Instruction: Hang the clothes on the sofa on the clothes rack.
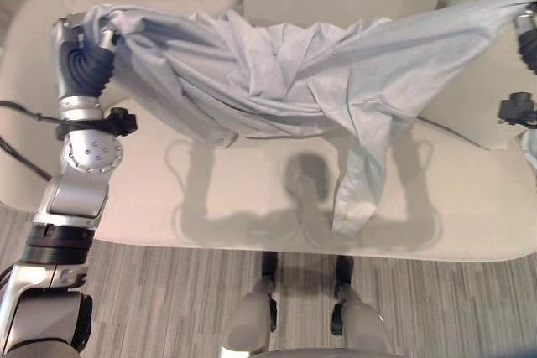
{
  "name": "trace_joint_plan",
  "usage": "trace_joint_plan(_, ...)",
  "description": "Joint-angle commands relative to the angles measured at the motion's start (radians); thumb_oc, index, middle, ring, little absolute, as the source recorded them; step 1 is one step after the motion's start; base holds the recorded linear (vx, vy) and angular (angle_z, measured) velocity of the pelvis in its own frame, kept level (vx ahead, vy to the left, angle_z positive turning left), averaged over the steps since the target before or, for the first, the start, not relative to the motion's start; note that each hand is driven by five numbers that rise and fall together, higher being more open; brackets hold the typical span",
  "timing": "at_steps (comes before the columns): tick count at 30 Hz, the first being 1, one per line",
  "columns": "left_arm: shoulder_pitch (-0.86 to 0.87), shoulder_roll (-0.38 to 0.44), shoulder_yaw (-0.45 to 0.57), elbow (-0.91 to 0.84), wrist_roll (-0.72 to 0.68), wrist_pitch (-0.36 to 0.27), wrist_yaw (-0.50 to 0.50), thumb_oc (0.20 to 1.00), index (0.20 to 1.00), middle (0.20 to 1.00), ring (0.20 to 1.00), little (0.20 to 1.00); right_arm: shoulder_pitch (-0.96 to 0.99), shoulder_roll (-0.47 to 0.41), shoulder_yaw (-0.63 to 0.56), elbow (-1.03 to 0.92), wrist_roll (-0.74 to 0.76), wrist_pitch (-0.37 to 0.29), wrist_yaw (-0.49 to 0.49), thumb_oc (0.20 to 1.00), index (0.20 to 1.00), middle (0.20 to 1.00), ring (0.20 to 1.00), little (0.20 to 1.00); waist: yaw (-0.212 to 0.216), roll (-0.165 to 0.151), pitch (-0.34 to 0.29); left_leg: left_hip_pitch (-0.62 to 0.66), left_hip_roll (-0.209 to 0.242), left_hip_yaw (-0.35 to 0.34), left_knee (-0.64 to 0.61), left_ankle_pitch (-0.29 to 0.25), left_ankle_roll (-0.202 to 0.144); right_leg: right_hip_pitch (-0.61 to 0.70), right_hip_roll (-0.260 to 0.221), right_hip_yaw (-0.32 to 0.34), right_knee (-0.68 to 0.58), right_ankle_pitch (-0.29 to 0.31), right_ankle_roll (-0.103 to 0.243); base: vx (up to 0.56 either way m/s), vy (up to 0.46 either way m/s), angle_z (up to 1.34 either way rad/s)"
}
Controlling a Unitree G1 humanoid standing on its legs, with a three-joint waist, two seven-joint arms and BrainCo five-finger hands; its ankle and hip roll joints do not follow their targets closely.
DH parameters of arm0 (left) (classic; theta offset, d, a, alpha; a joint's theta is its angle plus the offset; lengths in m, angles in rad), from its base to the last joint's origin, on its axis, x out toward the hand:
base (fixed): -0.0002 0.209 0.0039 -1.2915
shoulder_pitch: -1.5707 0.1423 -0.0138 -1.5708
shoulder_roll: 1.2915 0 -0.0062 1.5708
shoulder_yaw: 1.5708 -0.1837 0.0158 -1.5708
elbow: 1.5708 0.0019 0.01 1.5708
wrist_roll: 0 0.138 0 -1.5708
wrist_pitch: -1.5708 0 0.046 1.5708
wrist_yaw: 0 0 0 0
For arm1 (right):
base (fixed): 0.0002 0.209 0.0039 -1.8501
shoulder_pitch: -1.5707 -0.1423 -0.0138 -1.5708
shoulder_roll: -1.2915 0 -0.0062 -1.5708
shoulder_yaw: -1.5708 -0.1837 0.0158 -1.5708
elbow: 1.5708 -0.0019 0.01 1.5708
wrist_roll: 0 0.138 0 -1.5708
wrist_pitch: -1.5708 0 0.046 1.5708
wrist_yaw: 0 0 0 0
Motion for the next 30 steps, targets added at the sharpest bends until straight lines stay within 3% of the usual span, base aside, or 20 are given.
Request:
trace_joint_plan(1,0.024,0.032,0.008,-0.015,0.05,-0.047,0.007,0.2,0.2,0.2,0.2,0.2,0.036,0.022,-0.006,-0.013,-0.032,-0.03,-0.022,0.2,0.2,0.2,0.2,0.2,0.011,-0.043,-0.151,0.086,-0.026,0.047,0.001,-0.139,-0.015,0.074,-0.127,-0.003,0.008,0.029,0.138,0.02,0.084,-0.03)
trace_joint_plan(3,0.081,0.029,0.057,-0.026,0.061,-0.05,-0.001,0.2,0.2,0.2,0.2,0.2,0.056,0.049,-0.03,-0.012,-0.035,-0.028,-0.026,0.2,0.2,0.2,0.2,0.2,0.022,-0.041,-0.162,0.104,-0.034,0.052,0.001,-0.146,-0.003,0.071,-0.135,-0.013,0.03,0.042,0.138,-0.04,0.095,-0.06)
trace_joint_plan(5,0.143,0.027,0.118,-0.036,0.075,-0.042,-0.007,0.2,0.2,0.2,0.2,0.2,0.062,0.07,-0.042,-0.002,-0.036,-0.023,-0.034,0.2,0.2,0.2,0.2,0.2,0.046,-0.03,-0.156,0.128,-0.037,0.069,0.001,-0.143,0.02,0.063,-0.126,-0.049,0.127,-0.014,0.13,-0.08,0.113,-0.23)
trace_joint_plan(8,0.138,0.008,0.105,-0.018,0.068,-0.039,-0.016,0.2,0.2,0.2,0.2,0.2,0.101,0.081,-0.081,-0.003,-0.021,-0.023,-0.032,0.2,0.2,0.2,0.2,0.2,0.018,-0.018,-0.148,0.153,-0.039,0.033,0.001,-0.131,0.035,0.051,0.035,0.08,0.275,-0.183,0.086,-0.02,0.036,-0.05)
trace_joint_plan(9,0.136,0.008,0.103,-0.017,0.068,-0.039,-0.016,0.2,0.2,0.2,0.2,0.2,0.102,0.081,-0.082,-0.004,-0.021,-0.023,-0.032,0.2,0.2,0.2,0.2,0.2,0.02,-0.018,-0.147,0.152,-0.037,0.034,0.001,-0.126,0.033,0.046,0.037,0.081,0.281,-0.181,0.083,-0.01,-0.027,0.33)
trace_joint_plan(10,0.115,0.01,0.092,-0.001,0.056,-0.038,-0.022,0.2,0.2,0.2,0.2,0.2,0.103,0.086,-0.095,0.002,0.007,-0.03,-0.032,0.2,0.2,0.2,0.2,0.2,0.018,-0.026,-0.158,0.152,-0.047,0.012,0.001,-0.11,0.034,0.067,0.107,0.133,0.27,-0.216,0.049,0.01,-0.063,0.32)
trace_joint_plan(12,0.103,0.013,0.086,0.005,0.051,-0.037,-0.023,0.2,0.2,0.2,0.2,0.2,0.105,0.088,-0.102,0.004,0.019,-0.033,-0.038,0.2,0.2,0.2,0.2,0.2,0.024,-0.035,-0.162,0.157,-0.052,0.005,0.001,-0.108,0.031,0.094,0.115,0.13,0.239,-0.221,0.027,0.0,-0.108,0.46)
trace_joint_plan(13,0.102,0.007,0.088,0.021,0.043,-0.038,-0.027,0.2,0.2,0.2,0.2,0.2,0.118,0.097,-0.115,0.003,0.034,-0.037,-0.03,0.2,0.2,0.2,0.2,0.2,0.028,-0.05,-0.174,0.154,-0.051,-0.008,0.001,-0.086,0.018,0.143,0.131,0.122,0.163,-0.208,0.01,-0.07,-0.182,0.57)
trace_joint_plan(19,0.096,-0.001,0.09,0.029,0.018,-0.039,-0.029,0.2,0.2,0.2,0.2,0.2,0.115,0.095,-0.107,-0.012,0.075,-0.049,-0.012,0.2,0.2,0.2,0.2,0.2,0.043,-0.067,-0.182,0.115,-0.032,-0.037,0.01,-0.048,-0.02,0.208,0.156,0.086,0.024,-0.175,0.002,-0.07,-0.132,0.42)
trace_joint_plan(20,0.09,-0.004,0.086,0.03,0.014,-0.039,-0.028,0.2,0.2,0.2,0.2,0.2,0.113,0.092,-0.101,-0.01,0.079,-0.049,-0.012,0.2,0.2,0.2,0.2,0.2,0.045,-0.069,-0.177,0.103,-0.032,-0.032,0.013,-0.047,-0.026,0.217,0.154,0.072,0.012,-0.181,0.003,-0.18,0.0,0.62)
trace_joint_plan(21,0.063,-0.016,0.071,0.028,-0.004,-0.043,-0.031,0.2,0.2,0.2,0.2,0.2,0.107,0.078,-0.098,-0.006,0.084,-0.045,-0.02,0.2,0.2,0.2,0.2,0.2,0.034,-0.069,-0.162,0.055,-0.014,0.026,0.04,-0.032,-0.036,0.221,0.139,0.027,0.004,-0.182,0.003,-0.14,0.021,0.81)
trace_joint_plan(22,0.061,-0.016,0.07,0.029,-0.005,-0.044,-0.031,0.2,0.2,0.2,0.2,0.2,0.105,0.077,-0.098,-0.005,0.084,-0.044,-0.02,0.2,0.2,0.2,0.2,0.2,0.034,-0.068,-0.162,0.051,-0.014,0.026,0.043,-0.033,-0.037,0.219,0.139,0.026,0.004,-0.181,0.002,-0.14,0.071,1.2)
trace_joint_plan(23,0.054,-0.018,0.064,0.028,-0.008,-0.045,-0.031,0.2,0.2,0.2,0.2,0.2,0.101,0.074,-0.093,-0.006,0.085,-0.045,-0.02,0.2,0.2,0.2,0.2,0.2,0.033,-0.066,-0.162,0.047,0.0,0.048,0.042,-0.033,-0.039,0.218,0.134,0.013,0.005,-0.177,0.003,-0.06,0.142,1.08)
trace_joint_plan(25,0.028,-0.013,0.043,0.03,-0.019,-0.054,-0.025,0.2,0.2,0.2,0.2,0.2,0.088,0.062,-0.084,-0.006,0.097,-0.048,-0.033,0.2,0.2,0.2,0.2,0.2,0.024,-0.071,-0.153,0.041,0.076,0.069,0.052,-0.018,-0.052,0.203,0.096,-0.014,0.022,-0.164,0.011,-0.1,0.271,0.74)
trace_joint_plan(26,0.012,-0.011,0.034,0.029,-0.026,-0.06,-0.018,0.2,0.2,0.2,0.2,0.2,0.09,0.05,-0.09,-0.014,0.099,-0.053,-0.044,0.2,0.2,0.2,0.2,0.2,0.008,-0.073,-0.151,0.059,0.173,0.095,0.057,0.002,-0.061,0.187,0.059,-0.042,0.025,-0.157,0.024,-0.08,0.317,0.62)
trace_joint_plan(27,0.005,-0.007,0.03,0.031,-0.029,-0.061,-0.017,0.2,0.2,0.2,0.2,0.2,0.093,0.043,-0.098,-0.016,0.099,-0.053,-0.051,0.2,0.2,0.2,0.2,0.2,0.0,-0.071,-0.154,0.069,0.224,0.103,0.058,0.017,-0.074,0.188,0.041,-0.052,0.025,-0.157,0.034,-0.01,0.346,0.68)
trace_joint_plan(30,-0.006,0.007,0.021,0.038,-0.038,-0.064,-0.009,0.2,0.2,0.2,0.2,0.2,0.109,0.034,-0.114,-0.019,0.101,-0.052,-0.06,0.2,0.2,0.2,0.2,0.2,-0.013,-0.057,-0.164,0.092,0.292,0.095,0.053,0.042,-0.108,0.201,0.022,-0.071,0.02,-0.157,0.048,0.09,0.235,0.41)
